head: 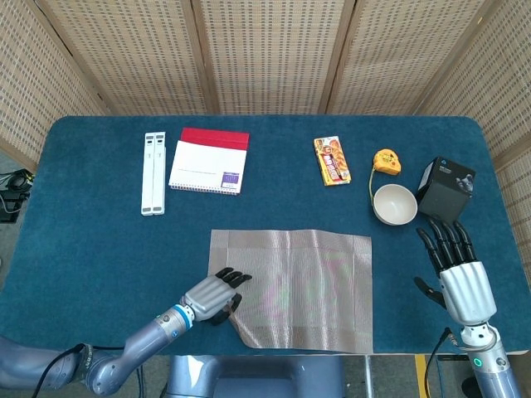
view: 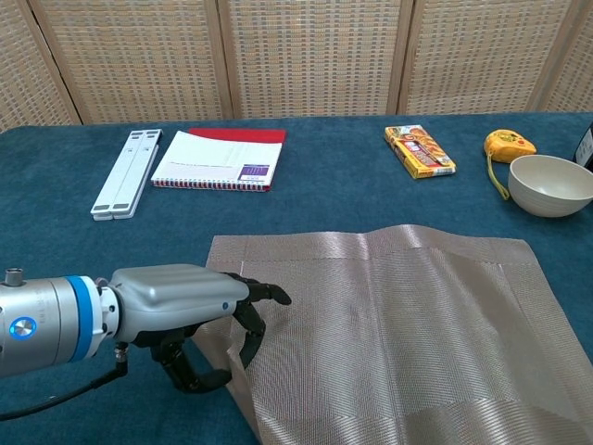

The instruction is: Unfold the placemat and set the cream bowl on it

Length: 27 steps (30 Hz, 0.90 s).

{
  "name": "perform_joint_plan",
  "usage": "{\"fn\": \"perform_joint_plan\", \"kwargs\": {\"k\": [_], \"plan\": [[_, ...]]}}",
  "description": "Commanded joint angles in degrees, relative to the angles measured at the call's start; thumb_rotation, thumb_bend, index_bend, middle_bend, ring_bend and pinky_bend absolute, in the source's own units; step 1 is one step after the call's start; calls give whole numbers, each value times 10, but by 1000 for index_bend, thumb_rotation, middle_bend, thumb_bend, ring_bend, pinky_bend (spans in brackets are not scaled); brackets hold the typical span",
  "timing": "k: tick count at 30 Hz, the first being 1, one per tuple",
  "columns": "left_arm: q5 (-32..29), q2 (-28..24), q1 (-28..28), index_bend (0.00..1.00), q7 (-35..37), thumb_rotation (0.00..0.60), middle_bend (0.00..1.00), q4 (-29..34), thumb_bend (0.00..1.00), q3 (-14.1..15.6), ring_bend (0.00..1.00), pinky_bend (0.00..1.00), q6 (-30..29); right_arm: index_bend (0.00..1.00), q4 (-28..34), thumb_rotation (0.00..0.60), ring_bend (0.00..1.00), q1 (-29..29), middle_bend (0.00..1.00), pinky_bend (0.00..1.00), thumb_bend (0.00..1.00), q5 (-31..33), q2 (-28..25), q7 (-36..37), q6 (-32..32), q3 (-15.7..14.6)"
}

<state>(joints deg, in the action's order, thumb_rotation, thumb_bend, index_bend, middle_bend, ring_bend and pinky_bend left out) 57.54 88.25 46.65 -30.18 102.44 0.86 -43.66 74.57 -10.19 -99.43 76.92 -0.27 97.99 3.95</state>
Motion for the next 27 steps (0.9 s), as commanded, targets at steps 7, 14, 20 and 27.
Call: {"fn": "perform_joint_plan", "kwargs": {"k": [7,14,20,27], "plan": [[-10,-50,30,699,22,600,0,28,441,13,0,0,48,94,1,600,0,0,0,0,0,-1,0,-1,0,0],[-16,-101,62,122,54,600,0,45,34,22,0,0,110,94,1,600,0,0,0,0,0,-1,1,-2,-1,0],[22,-137,49,0,104,600,0,67,0,4,0,0,86,95,1,600,0,0,0,0,0,-1,0,-3,-1,-1],[153,-169,-39,0,174,600,0,49,0,-29,0,0,-89,95,-4,600,0,-2,0,0,0,6,3,-3,-11,0]]}}
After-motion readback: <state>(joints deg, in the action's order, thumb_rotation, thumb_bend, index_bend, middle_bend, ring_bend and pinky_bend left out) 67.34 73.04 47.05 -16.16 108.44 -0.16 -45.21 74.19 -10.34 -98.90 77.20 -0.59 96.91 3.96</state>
